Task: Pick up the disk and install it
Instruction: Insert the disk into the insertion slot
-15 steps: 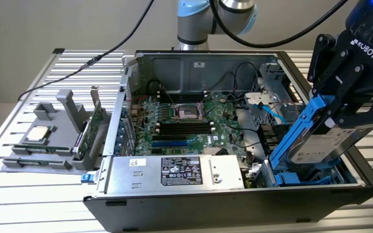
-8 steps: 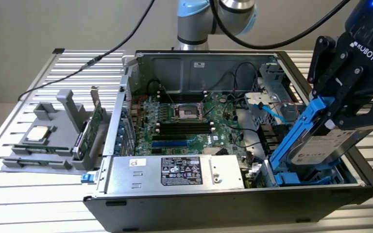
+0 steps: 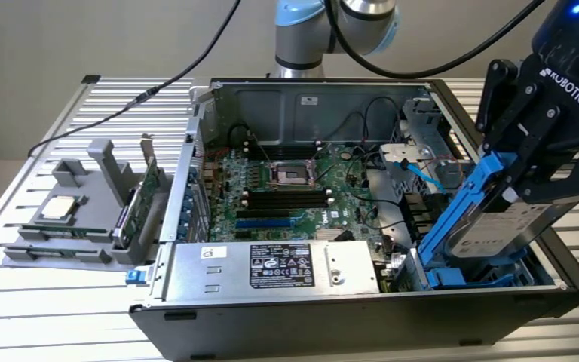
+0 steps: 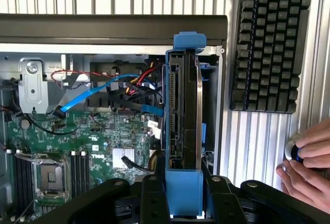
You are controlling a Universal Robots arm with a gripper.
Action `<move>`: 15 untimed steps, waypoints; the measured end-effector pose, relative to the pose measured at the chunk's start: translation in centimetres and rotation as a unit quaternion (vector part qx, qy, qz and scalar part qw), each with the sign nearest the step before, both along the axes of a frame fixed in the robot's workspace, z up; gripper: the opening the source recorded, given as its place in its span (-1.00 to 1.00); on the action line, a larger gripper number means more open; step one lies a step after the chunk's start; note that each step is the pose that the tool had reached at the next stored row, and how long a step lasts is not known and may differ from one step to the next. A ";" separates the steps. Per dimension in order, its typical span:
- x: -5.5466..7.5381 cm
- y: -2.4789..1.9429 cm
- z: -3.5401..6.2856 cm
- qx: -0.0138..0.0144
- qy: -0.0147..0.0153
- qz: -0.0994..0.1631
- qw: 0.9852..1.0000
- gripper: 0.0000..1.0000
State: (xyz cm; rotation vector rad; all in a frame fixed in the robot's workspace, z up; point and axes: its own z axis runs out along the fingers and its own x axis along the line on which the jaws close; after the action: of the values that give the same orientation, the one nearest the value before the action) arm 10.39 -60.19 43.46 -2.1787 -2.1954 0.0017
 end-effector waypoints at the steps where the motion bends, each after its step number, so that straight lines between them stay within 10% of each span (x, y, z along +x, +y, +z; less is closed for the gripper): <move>1: 0.0 0.02 -0.04 0.000 0.000 0.000 1.000 -0.35; 15: 0.0 0.31 -0.57 -0.005 0.002 0.000 1.000 -0.35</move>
State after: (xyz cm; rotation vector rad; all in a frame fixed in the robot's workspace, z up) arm 10.39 -59.88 42.89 -2.1822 -2.1982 0.0155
